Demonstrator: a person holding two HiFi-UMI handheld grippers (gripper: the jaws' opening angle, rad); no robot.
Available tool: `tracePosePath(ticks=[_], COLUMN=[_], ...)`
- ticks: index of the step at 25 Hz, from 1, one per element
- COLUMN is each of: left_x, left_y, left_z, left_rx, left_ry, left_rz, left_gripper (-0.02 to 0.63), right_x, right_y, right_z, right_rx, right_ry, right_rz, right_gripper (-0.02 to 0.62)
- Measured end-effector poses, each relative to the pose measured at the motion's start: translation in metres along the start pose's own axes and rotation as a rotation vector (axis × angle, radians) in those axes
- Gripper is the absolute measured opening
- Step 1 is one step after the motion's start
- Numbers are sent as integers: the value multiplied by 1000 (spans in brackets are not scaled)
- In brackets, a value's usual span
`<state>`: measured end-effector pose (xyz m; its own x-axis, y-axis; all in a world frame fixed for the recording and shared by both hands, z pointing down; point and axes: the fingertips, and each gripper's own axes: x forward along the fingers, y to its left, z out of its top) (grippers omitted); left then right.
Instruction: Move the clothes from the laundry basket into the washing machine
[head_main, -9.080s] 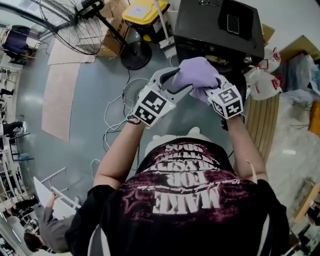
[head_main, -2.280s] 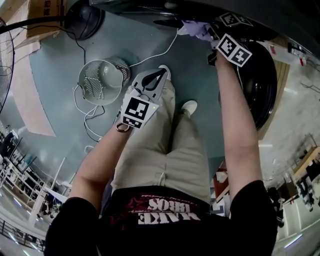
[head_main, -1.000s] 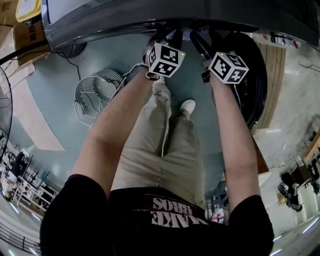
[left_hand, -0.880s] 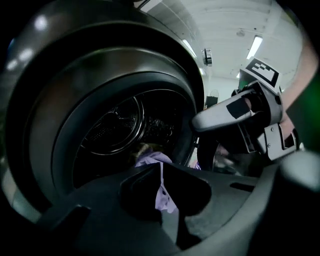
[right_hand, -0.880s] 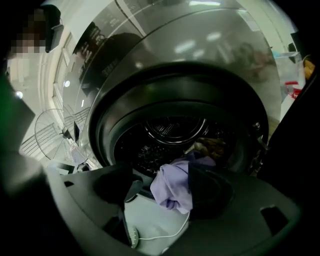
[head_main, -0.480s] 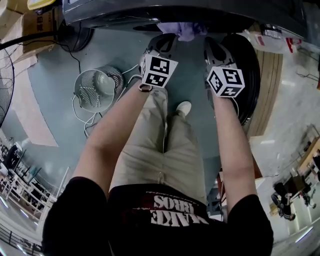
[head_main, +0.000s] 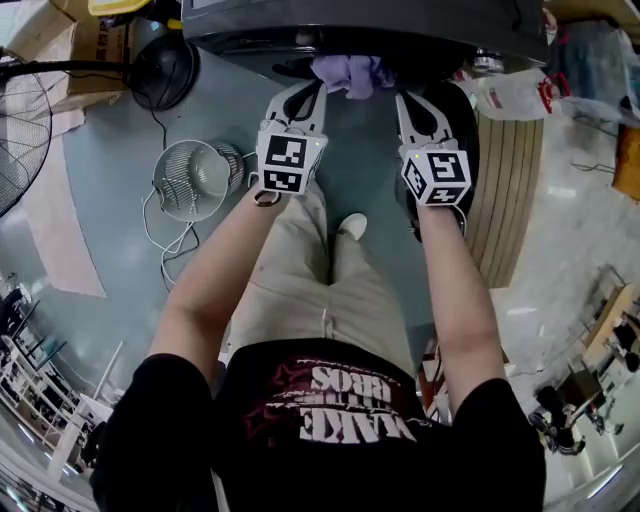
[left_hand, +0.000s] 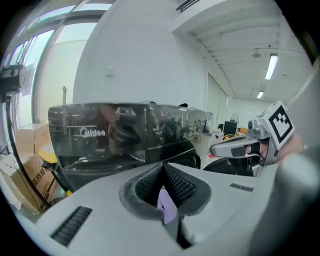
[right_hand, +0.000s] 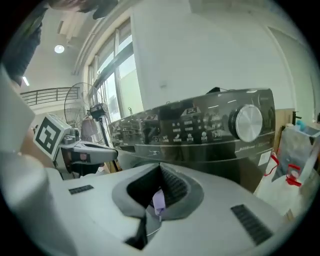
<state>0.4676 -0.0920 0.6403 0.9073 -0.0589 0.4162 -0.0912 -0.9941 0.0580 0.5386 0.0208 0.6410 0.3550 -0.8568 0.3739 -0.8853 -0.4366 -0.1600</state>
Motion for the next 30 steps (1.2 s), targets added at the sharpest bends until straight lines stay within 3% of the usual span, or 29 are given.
tracePosePath(ticks=[10, 19, 30], left_x=[-93, -162, -216], left_y=[4, -13, -28], left_z=[100, 174, 265], left_rx=[-19, 66, 90], left_ry=[-110, -176, -301], left_rz=[44, 18, 11], left_gripper=[5, 5, 5], right_x=[-72, -129, -185], right_y=[29, 47, 82], right_z=[83, 160, 238], right_rx=[-56, -71, -149], right_ry=[-49, -110, -173], right_rz=[12, 1, 15], right_gripper=[3, 3, 3])
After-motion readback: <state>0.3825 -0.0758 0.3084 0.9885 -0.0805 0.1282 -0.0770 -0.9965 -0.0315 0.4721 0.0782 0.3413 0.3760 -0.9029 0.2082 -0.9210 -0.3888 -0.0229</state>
